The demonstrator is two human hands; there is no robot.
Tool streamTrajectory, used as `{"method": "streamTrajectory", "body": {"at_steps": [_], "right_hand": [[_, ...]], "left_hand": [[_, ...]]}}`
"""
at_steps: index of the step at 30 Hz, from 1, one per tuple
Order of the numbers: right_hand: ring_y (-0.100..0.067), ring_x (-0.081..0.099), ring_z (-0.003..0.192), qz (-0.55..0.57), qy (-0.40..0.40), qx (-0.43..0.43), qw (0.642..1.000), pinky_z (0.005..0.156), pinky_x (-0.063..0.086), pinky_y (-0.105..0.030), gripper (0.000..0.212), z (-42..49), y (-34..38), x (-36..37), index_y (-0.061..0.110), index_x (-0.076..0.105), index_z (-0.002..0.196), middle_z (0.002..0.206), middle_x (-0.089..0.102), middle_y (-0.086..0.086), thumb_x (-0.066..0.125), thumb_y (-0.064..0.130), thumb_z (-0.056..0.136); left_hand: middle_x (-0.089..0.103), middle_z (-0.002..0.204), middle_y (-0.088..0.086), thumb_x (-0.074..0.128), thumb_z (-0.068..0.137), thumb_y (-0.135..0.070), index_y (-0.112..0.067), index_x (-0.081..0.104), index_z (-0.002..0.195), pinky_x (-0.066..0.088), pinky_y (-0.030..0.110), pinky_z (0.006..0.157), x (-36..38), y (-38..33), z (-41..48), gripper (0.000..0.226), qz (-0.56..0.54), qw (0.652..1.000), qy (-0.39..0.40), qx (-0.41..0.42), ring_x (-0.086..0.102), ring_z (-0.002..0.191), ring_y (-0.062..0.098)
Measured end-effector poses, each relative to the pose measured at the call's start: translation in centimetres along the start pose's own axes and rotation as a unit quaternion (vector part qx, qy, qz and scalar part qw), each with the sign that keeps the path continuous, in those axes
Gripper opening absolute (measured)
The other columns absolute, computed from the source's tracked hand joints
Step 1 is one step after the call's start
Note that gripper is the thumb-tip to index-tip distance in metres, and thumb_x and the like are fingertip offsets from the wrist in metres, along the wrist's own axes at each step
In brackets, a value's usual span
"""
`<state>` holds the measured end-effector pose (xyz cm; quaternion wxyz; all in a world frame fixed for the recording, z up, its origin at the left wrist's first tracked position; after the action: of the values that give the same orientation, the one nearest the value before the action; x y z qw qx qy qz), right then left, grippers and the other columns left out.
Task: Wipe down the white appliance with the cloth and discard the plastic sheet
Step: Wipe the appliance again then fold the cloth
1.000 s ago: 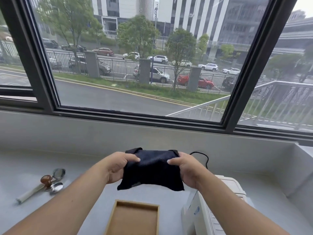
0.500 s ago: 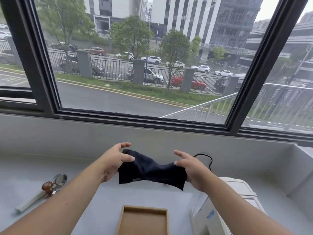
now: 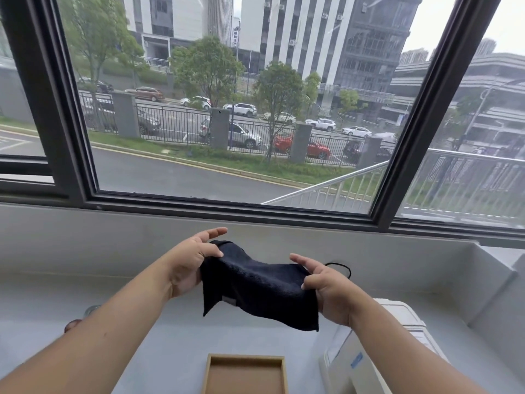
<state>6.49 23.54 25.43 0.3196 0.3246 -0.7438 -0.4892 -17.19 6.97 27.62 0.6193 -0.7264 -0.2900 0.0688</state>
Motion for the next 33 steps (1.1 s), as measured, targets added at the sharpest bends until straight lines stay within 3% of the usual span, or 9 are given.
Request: {"method": "streamTrajectory", "body": {"at_steps": [4,8,11,15,17,20,23,28,33], "right_hand": [[-0.028,0.066,0.105,0.053,-0.038,-0.05,0.997,0.074,0.055,-0.036,0.054,0.0,1.4,-0.5,0.023,0.07,0.132,0.128,0.071,-0.007,0.046,-0.007,0.095],[-0.016,0.074,0.087,-0.082,-0.114,-0.097,0.985,0.071,0.059,-0.03,0.026,0.5,1.8,-1.0,0.019,0.077,0.115,0.11,0.079,-0.01,0.066,0.004,0.096],[-0.015,0.074,0.08,-0.179,-0.162,-0.092,0.966,0.073,0.059,-0.03,0.024,0.7,1.5,-1.3,0.019,0.077,0.104,0.101,0.078,-0.01,0.074,0.001,0.088],[-0.005,0.072,0.074,-0.278,-0.151,-0.088,0.944,0.066,0.054,-0.017,0.033,0.4,1.5,-0.7,0.022,0.073,0.109,0.093,0.078,0.003,0.07,-0.001,0.086],[0.0,0.071,0.078,-0.397,-0.155,-0.101,0.899,0.066,0.05,-0.011,0.034,0.1,2.0,-0.4,0.027,0.073,0.112,0.094,0.076,0.015,0.066,0.006,0.087],[-0.009,0.065,0.091,-0.585,-0.17,-0.112,0.785,0.072,0.047,-0.023,0.02,0.0,2.7,-0.2,0.031,0.074,0.106,0.097,0.071,0.015,0.062,0.022,0.093],[-0.016,0.055,0.098,-0.641,-0.178,-0.119,0.737,0.077,0.041,-0.029,0.016,0.3,2.9,-0.1,0.027,0.072,0.101,0.1,0.06,0.007,0.06,0.035,0.095],[-0.002,0.044,0.047,-0.496,-0.181,-0.092,0.844,0.044,0.033,-0.019,0.023,1.0,2.4,-1.1,0.018,0.056,0.071,0.051,0.051,0.017,0.062,0.037,0.083],[-0.008,0.059,0.059,-0.252,-0.13,-0.083,0.955,0.059,0.048,-0.025,0.02,1.6,1.8,-1.3,0.02,0.062,0.071,0.065,0.063,0.007,0.066,0.025,0.09]], "left_hand": [[0.075,0.123,0.014,0.052,0.095,0.011,-0.023,0.071,0.127,0.058,0.036,0.077,-0.5,-0.3,0.2,0.05,0.019,0.999,-0.035,0.017,0.07,0.089,0.026],[0.075,0.118,0.014,0.062,0.097,0.005,-0.024,0.074,0.117,0.059,0.034,0.073,-1.3,-0.2,0.6,0.037,0.117,0.989,-0.079,0.048,0.074,0.084,0.021],[0.076,0.116,0.015,0.066,0.095,0.002,-0.026,0.076,0.112,0.056,0.039,0.085,-1.7,0.0,0.7,0.034,0.178,0.978,-0.083,0.064,0.072,0.094,0.025],[0.077,0.11,-0.004,0.083,0.086,-0.014,-0.035,0.074,0.111,0.052,0.019,0.072,-1.3,0.5,0.6,0.034,0.298,0.95,-0.053,0.069,0.073,0.096,0.01],[0.073,0.107,-0.013,0.082,0.083,-0.019,-0.039,0.07,0.108,0.05,0.015,0.071,-1.0,0.8,0.6,0.034,0.417,0.904,-0.055,0.075,0.069,0.095,0.004],[0.068,0.103,-0.013,0.074,0.088,-0.033,-0.036,0.074,0.099,0.052,0.026,0.08,-0.5,0.8,0.4,0.011,0.594,0.794,-0.089,0.097,0.066,0.098,0.011],[0.056,0.108,-0.01,0.069,0.092,-0.043,-0.036,0.067,0.087,0.052,0.036,0.094,-0.4,0.9,0.1,0.009,0.649,0.745,-0.104,0.118,0.056,0.108,0.015],[0.066,0.097,-0.013,0.061,0.083,-0.045,-0.029,0.061,0.078,0.055,0.036,0.082,-0.1,1.5,-0.2,0.017,0.671,0.73,-0.079,0.099,0.061,0.095,0.015],[0.067,0.071,-0.005,0.058,0.071,-0.042,-0.019,0.055,0.073,0.05,0.032,0.064,-0.2,1.8,0.1,0.023,0.569,0.814,-0.096,0.072,0.061,0.069,0.015]]}}
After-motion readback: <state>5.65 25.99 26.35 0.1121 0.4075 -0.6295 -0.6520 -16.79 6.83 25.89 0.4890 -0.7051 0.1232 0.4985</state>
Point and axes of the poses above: each hand's wrist, its own z-axis towards the middle knuckle, its own x-axis out of the palm, y = z × x, the point moved 5 cm from there along z, towards the middle knuckle
